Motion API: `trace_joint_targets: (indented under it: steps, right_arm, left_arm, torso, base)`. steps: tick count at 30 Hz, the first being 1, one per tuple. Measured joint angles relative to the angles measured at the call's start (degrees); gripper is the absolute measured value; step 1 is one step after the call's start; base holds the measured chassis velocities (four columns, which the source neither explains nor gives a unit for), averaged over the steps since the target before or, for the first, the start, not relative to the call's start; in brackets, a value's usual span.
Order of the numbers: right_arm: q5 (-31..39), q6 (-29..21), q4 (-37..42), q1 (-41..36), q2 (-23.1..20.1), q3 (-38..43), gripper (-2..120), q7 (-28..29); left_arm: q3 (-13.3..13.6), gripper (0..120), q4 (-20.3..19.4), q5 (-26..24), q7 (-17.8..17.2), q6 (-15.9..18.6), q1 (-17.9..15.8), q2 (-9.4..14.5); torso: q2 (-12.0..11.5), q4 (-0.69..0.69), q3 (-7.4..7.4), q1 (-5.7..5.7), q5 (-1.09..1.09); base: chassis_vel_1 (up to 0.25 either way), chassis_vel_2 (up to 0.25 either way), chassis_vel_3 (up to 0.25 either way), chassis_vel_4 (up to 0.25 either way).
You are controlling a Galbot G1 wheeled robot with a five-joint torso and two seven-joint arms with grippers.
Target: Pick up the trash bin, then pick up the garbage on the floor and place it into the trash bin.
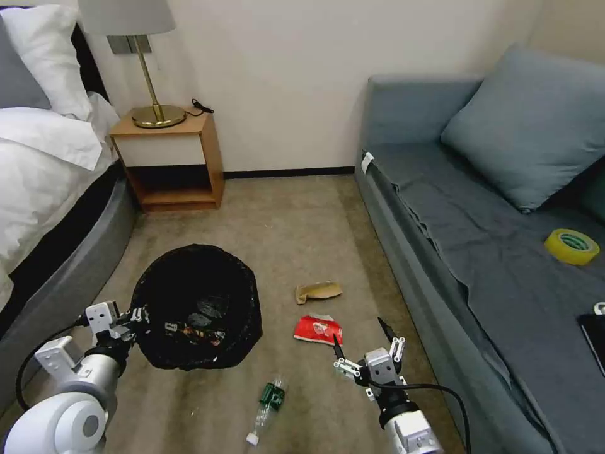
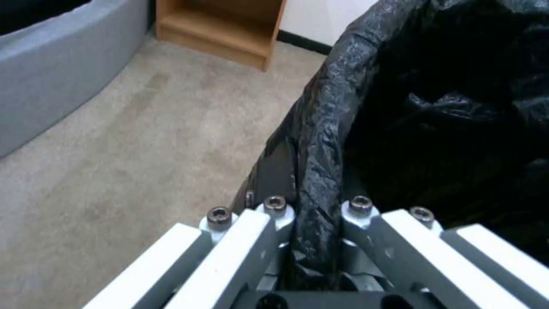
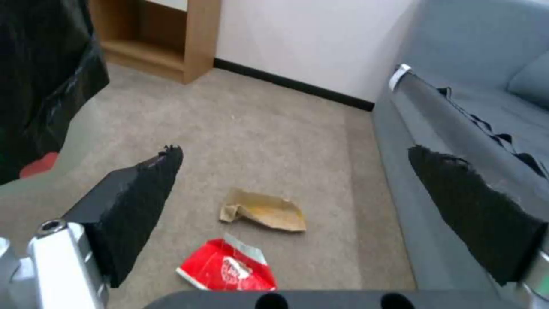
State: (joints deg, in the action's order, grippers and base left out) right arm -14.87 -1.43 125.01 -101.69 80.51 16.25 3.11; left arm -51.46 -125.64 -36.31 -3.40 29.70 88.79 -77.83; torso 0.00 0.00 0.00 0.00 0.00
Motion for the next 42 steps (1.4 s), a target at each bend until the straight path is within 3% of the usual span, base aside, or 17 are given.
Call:
trace_joint_targets:
  steps: [21,23,25,28,30,31,33,34,36,37,39,42]
  right_arm:
    - [0.33,0.51,-1.26,0.38,-0.30,-1.24,100,0.08]
    - [1.11,2.67,-2.20,0.22,-1.41,-1.75,100,-0.78]
    - [2.97,1.33,-2.43,0.16,-2.79,-2.95,100,-1.17]
    - [13.56,-9.89,-1.36,3.10,-6.65,-8.31,100,0.18]
    - [23.37,-21.24,-1.02,8.56,-10.40,-14.04,100,5.43]
    - [23.37,-21.24,-1.02,8.56,-10.40,-14.04,100,5.43]
    - [40.19,-30.93,-2.90,17.31,-16.10,-22.62,100,15.32]
    - [40.19,-30.93,-2.90,17.31,-16.10,-22.62,100,15.32]
    - [59.90,-36.39,-6.32,25.93,-19.43,-31.47,100,28.16]
    - [65.62,-37.03,-8.11,29.33,-19.66,-34.47,100,31.55]
    - [69.29,-37.32,-10.07,32.59,-19.58,-37.04,100,33.89]
    - [85.22,-37.43,-17.40,44.42,-16.16,-46.17,100,44.95]
  left_arm:
    - [-0.17,4,1.54,1.72,0.23,-0.55,-0.40,0.66]
    - [1.00,4,0.71,3.03,0.27,-0.57,-0.02,0.05]
    - [1.64,4,0.34,3.89,0.42,-0.56,0.24,-0.57]
    - [1.90,4,0.32,5.12,0.38,-0.57,0.13,-1.45]
    - [1.92,4,0.10,5.61,0.35,-0.46,0.03,-2.01]
    - [1.92,4,0.10,5.61,0.35,-0.46,0.03,-2.01]
    - [2.23,4,-1.26,6.79,0.25,-0.27,0.69,-3.20]
    - [2.23,4,-1.26,6.79,0.25,-0.27,0.69,-3.20]
    - [2.25,4,-1.74,7.65,0.44,-0.69,1.76,-4.68]
    - [1.99,4,-1.36,8.08,0.52,-1.08,1.81,-5.10]
    - [1.71,4,-1.01,8.27,0.52,-1.32,1.78,-5.36]
    - [0.77,4,0.34,8.28,0.53,-1.69,0.93,-5.91]
  torso:
    - [0.00,0.00,0.00,0.00,0.00]
    - [0.00,0.01,0.00,0.00,0.00]
    - [0.00,-0.01,0.00,0.01,0.02]
    - [0.00,-0.01,0.00,0.00,0.02]
    - [0.00,-0.01,0.00,0.00,-0.01]
    - [0.00,-0.01,0.00,0.00,-0.01]
    - [0.00,0.01,0.00,0.00,0.01]
    - [0.00,0.01,0.00,0.00,0.01]
    - [0.00,-0.01,0.00,0.00,0.00]
    - [0.00,0.00,0.00,0.00,0.01]
    - [0.00,0.00,0.00,0.00,0.00]
    - [0.00,0.00,0.00,0.00,-0.01]
  base:
    - [-0.084,0.082,0.077,-0.082]
    - [0.000,0.000,0.000,0.000]
    - [0.000,0.000,0.000,0.000]
    - [0.000,0.000,0.000,0.000]
    - [0.000,0.000,0.000,0.000]
    - [0.000,0.000,0.000,0.000]
    - [0.000,0.000,0.000,0.000]
    - [0.000,0.000,0.000,0.000]
    - [0.000,0.000,0.000,0.000]
    - [0.000,0.000,0.000,0.000]
    - [0.000,0.000,0.000,0.000]
    - [0.000,0.000,0.000,0.000]
